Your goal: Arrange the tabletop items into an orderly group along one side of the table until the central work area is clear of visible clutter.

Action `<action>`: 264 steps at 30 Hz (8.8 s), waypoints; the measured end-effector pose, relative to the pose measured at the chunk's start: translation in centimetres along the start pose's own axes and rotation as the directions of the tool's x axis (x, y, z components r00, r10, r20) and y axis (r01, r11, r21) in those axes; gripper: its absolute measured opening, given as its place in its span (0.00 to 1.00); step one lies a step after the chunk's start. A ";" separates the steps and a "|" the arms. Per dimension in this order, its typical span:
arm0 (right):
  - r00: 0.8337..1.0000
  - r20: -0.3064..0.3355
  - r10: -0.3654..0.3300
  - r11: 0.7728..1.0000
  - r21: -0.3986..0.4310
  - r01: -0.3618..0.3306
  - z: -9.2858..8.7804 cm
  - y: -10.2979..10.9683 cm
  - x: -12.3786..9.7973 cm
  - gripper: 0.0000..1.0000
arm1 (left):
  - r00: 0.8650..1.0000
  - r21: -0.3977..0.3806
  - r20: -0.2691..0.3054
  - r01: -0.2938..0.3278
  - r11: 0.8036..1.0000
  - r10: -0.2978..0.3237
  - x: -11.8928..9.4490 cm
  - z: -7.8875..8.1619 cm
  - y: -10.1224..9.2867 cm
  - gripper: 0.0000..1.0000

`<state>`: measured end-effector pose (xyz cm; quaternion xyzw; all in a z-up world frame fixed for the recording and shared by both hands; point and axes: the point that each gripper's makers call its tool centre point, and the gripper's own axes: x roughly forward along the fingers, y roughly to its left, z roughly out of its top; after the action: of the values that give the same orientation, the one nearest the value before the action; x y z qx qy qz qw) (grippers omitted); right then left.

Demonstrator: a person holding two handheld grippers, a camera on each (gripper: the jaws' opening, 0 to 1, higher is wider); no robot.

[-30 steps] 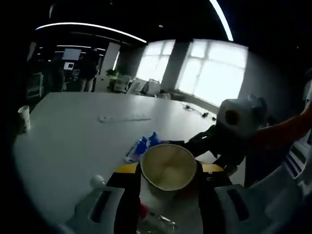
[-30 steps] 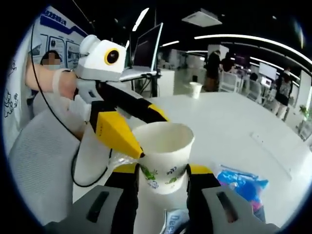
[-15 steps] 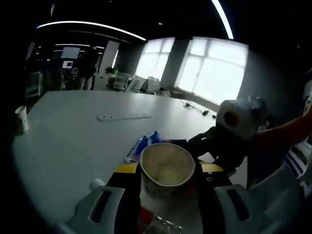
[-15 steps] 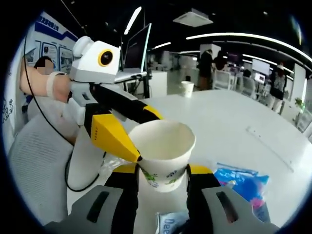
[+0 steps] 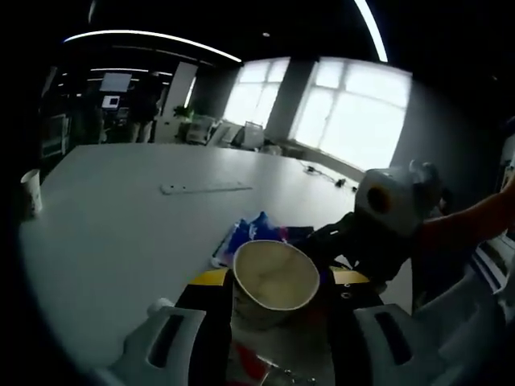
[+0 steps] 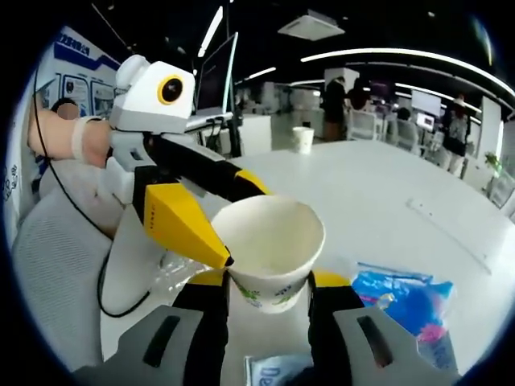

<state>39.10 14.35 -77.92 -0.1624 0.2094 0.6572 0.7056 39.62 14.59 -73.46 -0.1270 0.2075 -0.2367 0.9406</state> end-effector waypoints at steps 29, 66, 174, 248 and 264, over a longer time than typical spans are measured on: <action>0.999 -0.024 -0.023 0.999 0.030 0.024 -1.3 -1.0 1.7 0.35 | 1.000 -0.023 -0.018 -0.021 1.000 0.021 0.7 -1.1 1.6 0.42; 0.998 -0.037 -0.054 0.998 0.025 0.055 -1.8 -0.9 0.3 0.42 | 0.999 -0.033 0.004 -0.051 0.998 0.051 -0.1 -0.3 2.5 0.47; 0.962 -0.076 -0.264 0.956 0.114 0.271 -0.1 7.4 -8.6 0.63 | 0.995 -0.124 0.042 -0.084 0.989 0.090 -11.2 -2.4 2.3 0.70; 0.903 -0.297 -0.310 0.867 0.301 0.396 1.5 9.2 0.3 0.49 | 0.992 -0.705 0.087 0.127 0.697 -0.093 -5.7 -2.1 8.1 0.66; 0.890 -0.337 -0.306 0.848 0.328 0.415 1.4 8.6 1.9 0.46 | 0.993 -0.746 0.031 0.097 0.659 -0.111 -5.1 -2.5 6.1 0.66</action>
<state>30.75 17.40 -77.27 -0.1436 0.3968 0.4275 0.7995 36.80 22.01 -76.08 -0.5100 0.2865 -0.1854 0.7896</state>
